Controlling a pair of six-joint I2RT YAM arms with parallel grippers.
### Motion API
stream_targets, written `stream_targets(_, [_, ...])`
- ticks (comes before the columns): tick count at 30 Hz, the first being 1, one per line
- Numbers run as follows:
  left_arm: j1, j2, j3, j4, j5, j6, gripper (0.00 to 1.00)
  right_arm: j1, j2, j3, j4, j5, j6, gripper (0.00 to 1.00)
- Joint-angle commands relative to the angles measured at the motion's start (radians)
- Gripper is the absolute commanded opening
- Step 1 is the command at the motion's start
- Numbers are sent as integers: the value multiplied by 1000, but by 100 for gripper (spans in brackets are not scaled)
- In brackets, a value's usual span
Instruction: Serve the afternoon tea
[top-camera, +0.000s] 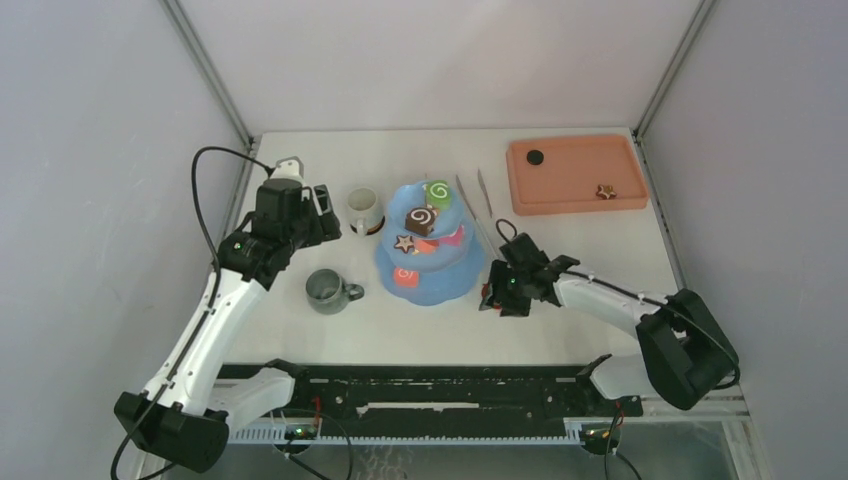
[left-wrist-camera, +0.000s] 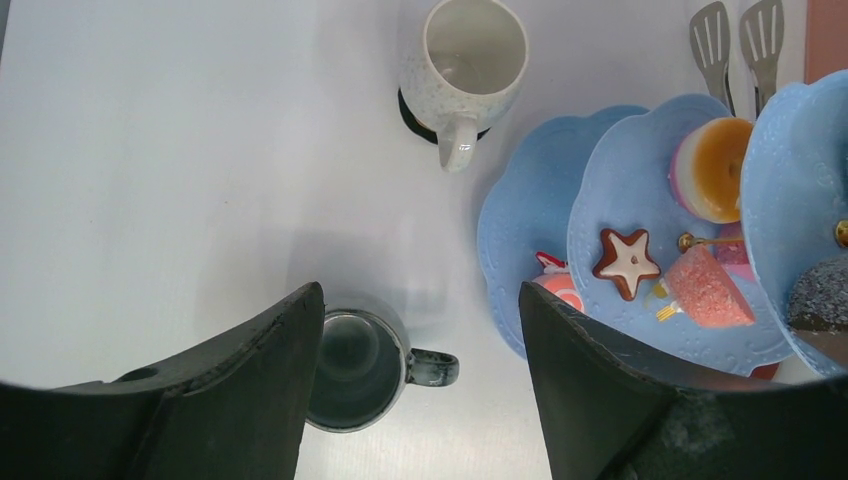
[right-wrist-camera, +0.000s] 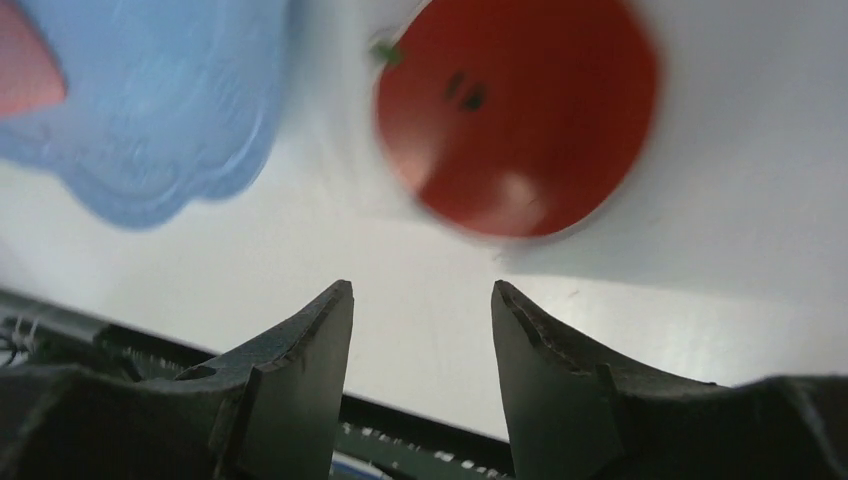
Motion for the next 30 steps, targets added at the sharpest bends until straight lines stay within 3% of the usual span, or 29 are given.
stream_targets(1, [-3, -46, -23, 13, 21, -12, 76, 92, -102, 14, -14, 34, 118, 61])
stream_targets(4, [-3, -66, -41, 17, 22, -12, 77, 52, -186, 6, -66, 139, 95, 61])
stream_targets(8, [-4, -73, -52, 26, 30, -20, 77, -118, -217, -3, -7, 170, 8, 58])
stream_targets(12, [-3, -64, -60, 44, 50, -29, 76, -261, -78, 27, 134, 78, -44, 53])
stream_targets(16, [-3, -58, -57, 43, 44, -27, 77, -303, 67, 50, 188, -2, -51, 40])
stream_targets(21, [-2, -64, -47, 33, 37, -21, 77, -278, 75, -16, 202, -50, -33, 28])
stream_targets(30, [-2, -65, -39, 30, 42, -13, 77, 0, 30, -96, 199, -30, 43, 27])
